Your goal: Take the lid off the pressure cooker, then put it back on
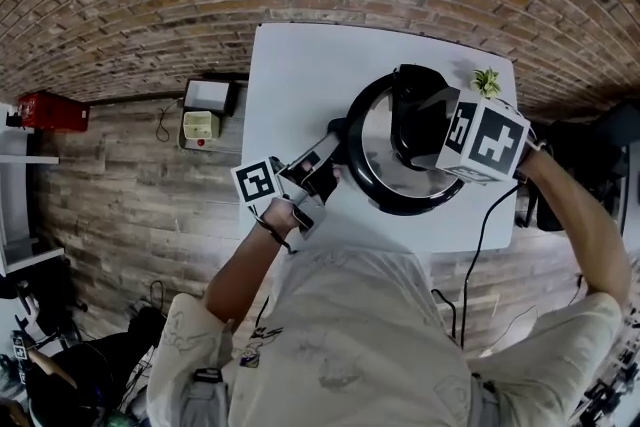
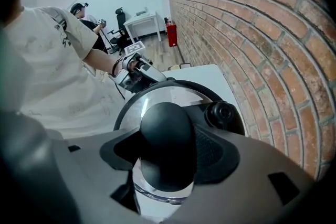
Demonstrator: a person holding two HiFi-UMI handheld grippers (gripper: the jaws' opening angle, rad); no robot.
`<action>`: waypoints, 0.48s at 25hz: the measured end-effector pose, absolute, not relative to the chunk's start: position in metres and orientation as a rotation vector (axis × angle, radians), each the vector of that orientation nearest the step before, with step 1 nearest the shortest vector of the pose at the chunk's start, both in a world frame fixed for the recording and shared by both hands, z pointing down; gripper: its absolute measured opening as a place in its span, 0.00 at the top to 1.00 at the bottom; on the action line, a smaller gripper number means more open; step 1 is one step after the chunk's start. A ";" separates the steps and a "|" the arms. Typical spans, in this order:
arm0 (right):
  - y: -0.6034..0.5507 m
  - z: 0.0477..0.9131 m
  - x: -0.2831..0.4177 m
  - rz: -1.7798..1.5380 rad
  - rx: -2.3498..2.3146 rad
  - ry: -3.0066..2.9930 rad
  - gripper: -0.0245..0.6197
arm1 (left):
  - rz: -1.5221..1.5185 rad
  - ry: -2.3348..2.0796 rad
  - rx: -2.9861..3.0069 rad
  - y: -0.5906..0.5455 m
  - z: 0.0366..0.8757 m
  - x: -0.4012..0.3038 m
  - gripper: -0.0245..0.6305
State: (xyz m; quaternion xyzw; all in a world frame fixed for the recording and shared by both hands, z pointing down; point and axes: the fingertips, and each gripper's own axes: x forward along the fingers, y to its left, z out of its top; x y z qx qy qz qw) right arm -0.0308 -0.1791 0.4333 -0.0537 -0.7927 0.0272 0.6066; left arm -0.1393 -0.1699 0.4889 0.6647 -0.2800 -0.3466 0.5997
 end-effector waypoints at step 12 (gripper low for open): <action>-0.194 0.435 -0.031 0.408 0.354 -1.861 0.49 | -0.884 -0.700 1.513 -0.169 0.490 -0.143 0.85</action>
